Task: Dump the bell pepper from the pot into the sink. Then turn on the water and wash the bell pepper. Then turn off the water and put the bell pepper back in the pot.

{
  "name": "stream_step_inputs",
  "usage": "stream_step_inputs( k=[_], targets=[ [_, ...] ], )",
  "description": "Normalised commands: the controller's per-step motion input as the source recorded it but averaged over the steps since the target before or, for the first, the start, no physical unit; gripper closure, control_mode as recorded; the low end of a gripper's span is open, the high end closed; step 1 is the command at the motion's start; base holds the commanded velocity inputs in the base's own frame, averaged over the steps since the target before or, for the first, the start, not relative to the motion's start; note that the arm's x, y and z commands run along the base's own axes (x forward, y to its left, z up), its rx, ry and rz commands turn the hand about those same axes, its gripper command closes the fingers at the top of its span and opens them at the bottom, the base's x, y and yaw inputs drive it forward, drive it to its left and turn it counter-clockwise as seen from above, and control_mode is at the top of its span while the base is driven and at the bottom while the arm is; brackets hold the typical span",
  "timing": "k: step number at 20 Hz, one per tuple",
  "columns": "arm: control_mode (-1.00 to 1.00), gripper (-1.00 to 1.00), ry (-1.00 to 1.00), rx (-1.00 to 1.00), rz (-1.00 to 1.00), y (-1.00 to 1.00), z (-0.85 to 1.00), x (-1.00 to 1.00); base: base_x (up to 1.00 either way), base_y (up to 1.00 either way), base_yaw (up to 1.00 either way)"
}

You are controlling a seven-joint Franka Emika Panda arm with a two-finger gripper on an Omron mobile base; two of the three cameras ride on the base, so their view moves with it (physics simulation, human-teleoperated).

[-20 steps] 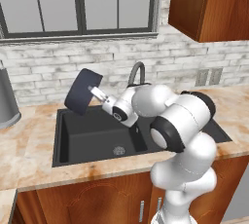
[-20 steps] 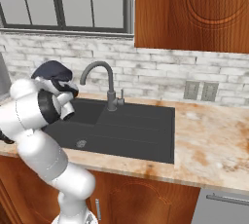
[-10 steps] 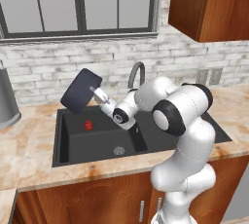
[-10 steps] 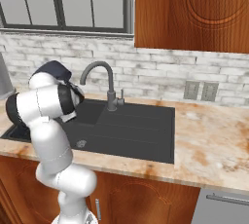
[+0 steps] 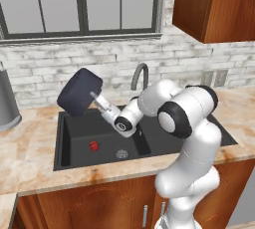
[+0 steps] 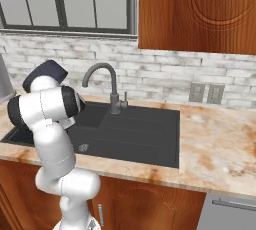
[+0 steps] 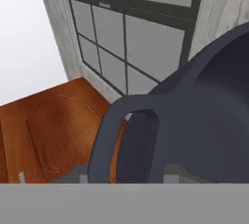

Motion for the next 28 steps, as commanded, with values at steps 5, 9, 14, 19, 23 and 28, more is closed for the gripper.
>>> stream_step_inputs(
  k=[5,9,14,19,23,28],
  targets=[
    [-1.0,1.0,-0.15,-0.17,0.0,0.13,0.98,-0.63,0.0,0.0,0.0],
    [-1.0,1.0,-0.09,-0.3,-0.01,0.0,0.88,-0.32,0.0,0.0,0.0],
    [-1.0,1.0,-0.04,-0.38,-0.02,0.0,0.75,-0.42,0.0,0.0,0.0],
    [-1.0,1.0,0.0,-0.41,-0.03,0.0,0.55,-0.62,0.0,0.0,0.0],
    [-1.0,1.0,-0.01,-0.42,-0.04,0.0,0.47,-0.76,0.0,0.0,0.0],
    [-1.0,1.0,0.0,-0.4,-0.14,-0.23,0.29,-0.73,0.0,0.0,0.0]
  ],
)
